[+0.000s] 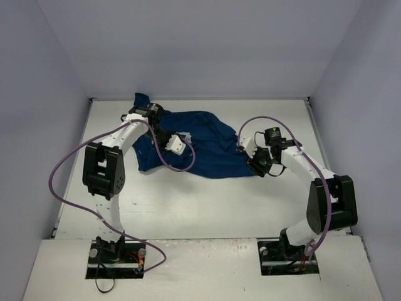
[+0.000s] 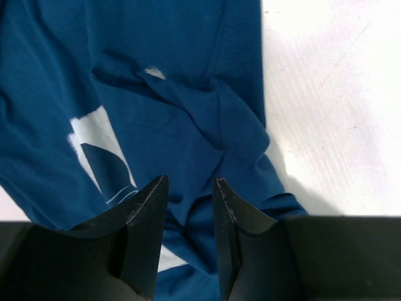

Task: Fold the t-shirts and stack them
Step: Flatten out the tshirt

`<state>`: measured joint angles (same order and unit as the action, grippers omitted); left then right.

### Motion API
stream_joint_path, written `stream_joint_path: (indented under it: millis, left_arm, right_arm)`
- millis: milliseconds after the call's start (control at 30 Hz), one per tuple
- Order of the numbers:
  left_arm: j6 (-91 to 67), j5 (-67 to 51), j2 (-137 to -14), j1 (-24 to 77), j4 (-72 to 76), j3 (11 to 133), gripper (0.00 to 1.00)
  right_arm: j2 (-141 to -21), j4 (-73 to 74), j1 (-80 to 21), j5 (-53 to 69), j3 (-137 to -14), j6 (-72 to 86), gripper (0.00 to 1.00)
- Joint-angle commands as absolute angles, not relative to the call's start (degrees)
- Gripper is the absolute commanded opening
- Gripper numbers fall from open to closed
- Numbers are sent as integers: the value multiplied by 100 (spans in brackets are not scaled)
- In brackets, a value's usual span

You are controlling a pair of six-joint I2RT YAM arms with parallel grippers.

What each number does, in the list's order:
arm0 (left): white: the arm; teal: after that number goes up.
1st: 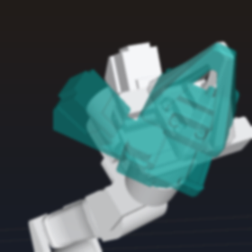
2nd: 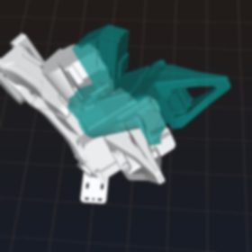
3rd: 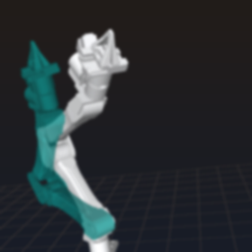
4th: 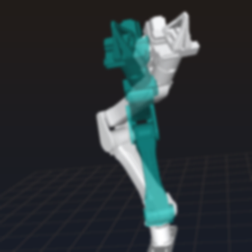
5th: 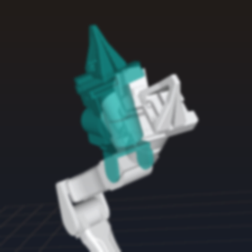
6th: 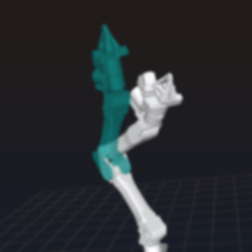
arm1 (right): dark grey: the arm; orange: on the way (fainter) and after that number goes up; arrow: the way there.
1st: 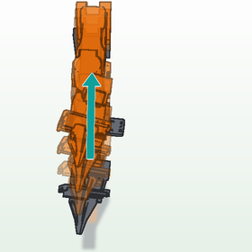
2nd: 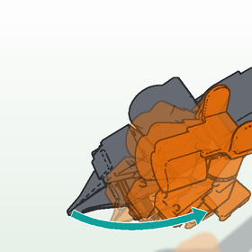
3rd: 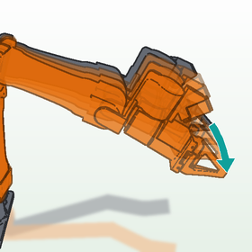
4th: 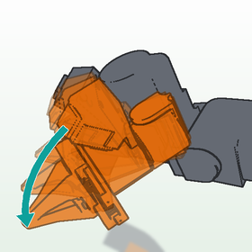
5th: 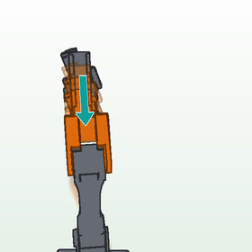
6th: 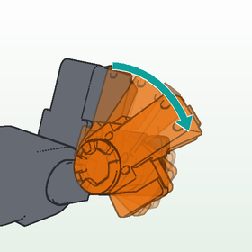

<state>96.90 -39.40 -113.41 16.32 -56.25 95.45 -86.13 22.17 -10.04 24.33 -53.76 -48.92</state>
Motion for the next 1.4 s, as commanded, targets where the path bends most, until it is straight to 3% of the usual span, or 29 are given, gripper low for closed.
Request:
stream_joint_path:
  millis: [0, 733, 933, 1167, 1367]
  left_arm:
    - [9834, -4131, -11313, 1582, -5837, 9810, 30]
    - [9809, -3884, -12006, 1600, -5836, 10169, 29]
    - [9774, -3786, -12184, 1617, -5836, 10364, 22]
    - [9661, -3778, -12086, 1608, -5837, 10379, 0]
    - [9060, -4201, -11127, 1554, -5844, 10120, 0]
  right_arm:
    - [-8562, 2329, -923, 2556, -5414, -4975, 39]
    - [-8683, 2382, -756, 2619, -5405, -5027, 39]
    - [-8655, 2409, -746, 2581, -5386, -5122, 39]
    - [-8489, 2453, -694, 2589, -5411, -5441, 41]
    - [-8171, 2452, -686, 2863, -5344, -6096, 47]
